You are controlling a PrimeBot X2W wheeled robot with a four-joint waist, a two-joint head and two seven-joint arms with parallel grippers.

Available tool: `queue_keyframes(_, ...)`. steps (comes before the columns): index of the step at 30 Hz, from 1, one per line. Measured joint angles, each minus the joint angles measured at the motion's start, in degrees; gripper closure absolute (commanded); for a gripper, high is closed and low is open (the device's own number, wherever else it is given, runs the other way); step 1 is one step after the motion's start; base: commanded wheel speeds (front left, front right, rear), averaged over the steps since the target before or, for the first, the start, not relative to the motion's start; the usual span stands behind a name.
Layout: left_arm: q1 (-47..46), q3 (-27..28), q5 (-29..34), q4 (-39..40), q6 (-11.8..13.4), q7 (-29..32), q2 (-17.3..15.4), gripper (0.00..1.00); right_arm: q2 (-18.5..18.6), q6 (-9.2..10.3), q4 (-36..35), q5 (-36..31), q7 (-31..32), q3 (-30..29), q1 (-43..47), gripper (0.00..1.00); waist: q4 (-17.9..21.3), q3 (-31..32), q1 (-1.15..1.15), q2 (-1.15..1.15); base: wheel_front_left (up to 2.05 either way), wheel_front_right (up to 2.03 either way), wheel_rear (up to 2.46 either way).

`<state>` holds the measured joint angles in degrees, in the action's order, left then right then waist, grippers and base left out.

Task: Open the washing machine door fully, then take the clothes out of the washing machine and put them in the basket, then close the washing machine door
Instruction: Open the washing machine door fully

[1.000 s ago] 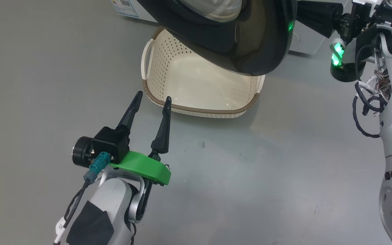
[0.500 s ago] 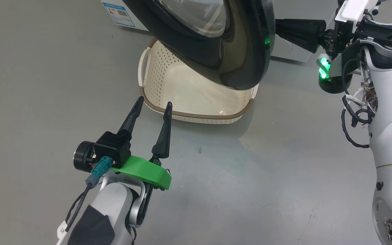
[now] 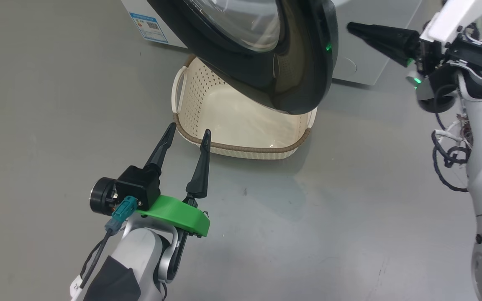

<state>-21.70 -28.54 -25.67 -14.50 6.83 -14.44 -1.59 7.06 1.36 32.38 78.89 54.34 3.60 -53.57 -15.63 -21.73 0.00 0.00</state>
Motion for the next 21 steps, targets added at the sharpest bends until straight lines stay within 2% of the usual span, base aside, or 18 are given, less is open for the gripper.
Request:
queue_keyframes(2, 0.0, 0.2, 0.0, 0.0, 0.0, 0.0, 0.0, 0.00, 2.0, -2.36, -0.6, -2.4, -3.1, -0.3, 0.8, 1.00, 0.0, 0.7, 0.00, 0.00, 0.00, 0.00, 0.00)
queue_keyframes(5, 0.1, 1.1, 0.2, -0.1, 0.0, 0.0, 0.0, 0.00, 4.7, -7.06, -1.8, -8.2, -7.4, 1.6, 1.7, 1.00, 0.1, 1.8, 0.00, 0.00, 0.00, 0.00, 0.00)
queue_keyframes(6, 0.4, 1.9, 0.6, -0.3, 0.0, 0.0, 0.0, 0.00, 6.1, -9.36, -2.8, -13.0, -10.4, 3.9, 2.4, 1.00, 0.3, 2.5, 0.00, 0.00, 0.00, 0.00, 0.00)
queue_keyframes(16, 1.6, 5.6, 2.7, -1.1, 0.0, 0.0, -0.1, 0.00, 12.9, -8.90, -9.5, -32.5, -27.1, 14.6, 7.9, 1.00, 2.6, 6.8, 0.00, 0.00, 0.00, 0.00, 0.00)
queue_keyframes(21, 2.8, 7.7, 3.2, -1.2, 0.0, 0.0, -0.1, 0.00, 13.6, -8.83, -13.1, -37.6, -35.9, 18.8, 10.5, 1.00, 4.4, 8.9, 0.00, 0.00, 0.00, 0.00, 0.00)
